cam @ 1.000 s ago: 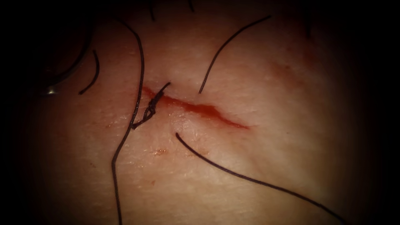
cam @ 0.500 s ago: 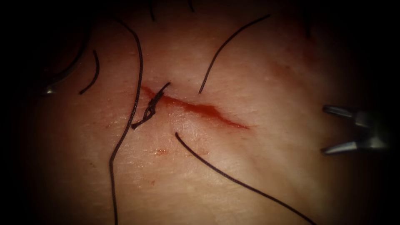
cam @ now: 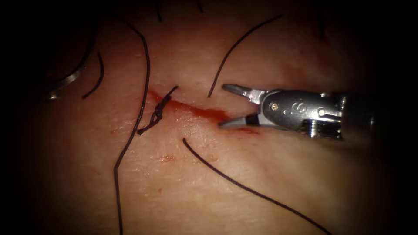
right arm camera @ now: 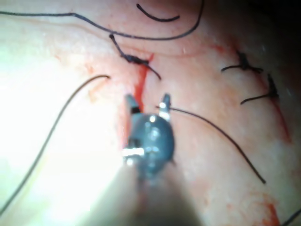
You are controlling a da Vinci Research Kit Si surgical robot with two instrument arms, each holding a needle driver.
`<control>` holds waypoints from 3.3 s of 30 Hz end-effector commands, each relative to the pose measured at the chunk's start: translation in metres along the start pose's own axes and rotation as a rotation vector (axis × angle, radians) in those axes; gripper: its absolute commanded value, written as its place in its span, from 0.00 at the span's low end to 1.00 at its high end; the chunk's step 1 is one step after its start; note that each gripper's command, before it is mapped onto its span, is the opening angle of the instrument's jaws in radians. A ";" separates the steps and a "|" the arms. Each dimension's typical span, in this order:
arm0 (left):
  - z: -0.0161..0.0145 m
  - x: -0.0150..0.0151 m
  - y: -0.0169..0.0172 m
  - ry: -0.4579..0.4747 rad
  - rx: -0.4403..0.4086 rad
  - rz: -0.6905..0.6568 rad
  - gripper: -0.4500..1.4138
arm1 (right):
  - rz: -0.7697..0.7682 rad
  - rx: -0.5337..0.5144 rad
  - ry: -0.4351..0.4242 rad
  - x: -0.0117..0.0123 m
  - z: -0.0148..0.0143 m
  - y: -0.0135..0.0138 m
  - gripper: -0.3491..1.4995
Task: Wound Closure
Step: Use the right gripper to pull the thread all the way through the tissue, leaving a small piece on the end, then use the left gripper to set the needle down
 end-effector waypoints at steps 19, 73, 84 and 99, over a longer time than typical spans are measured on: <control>0.0007 -0.0009 0.0008 0.000 0.001 -0.007 0.00 | -0.040 0.013 0.009 -0.0008 0.0056 -0.0051 0.62; 0.0008 -0.0011 0.0010 0.000 0.003 -0.004 0.00 | -0.042 0.132 0.042 0.0026 0.0037 -0.0105 0.00; 0.0008 -0.0011 0.0010 -0.002 0.001 -0.005 0.00 | -0.042 0.135 0.036 0.0026 0.0029 -0.0111 0.00; 0.0032 0.0014 0.0036 -0.022 -0.061 -0.009 0.00 | 0.004 0.045 -0.017 0.0009 -0.0056 -0.0097 0.92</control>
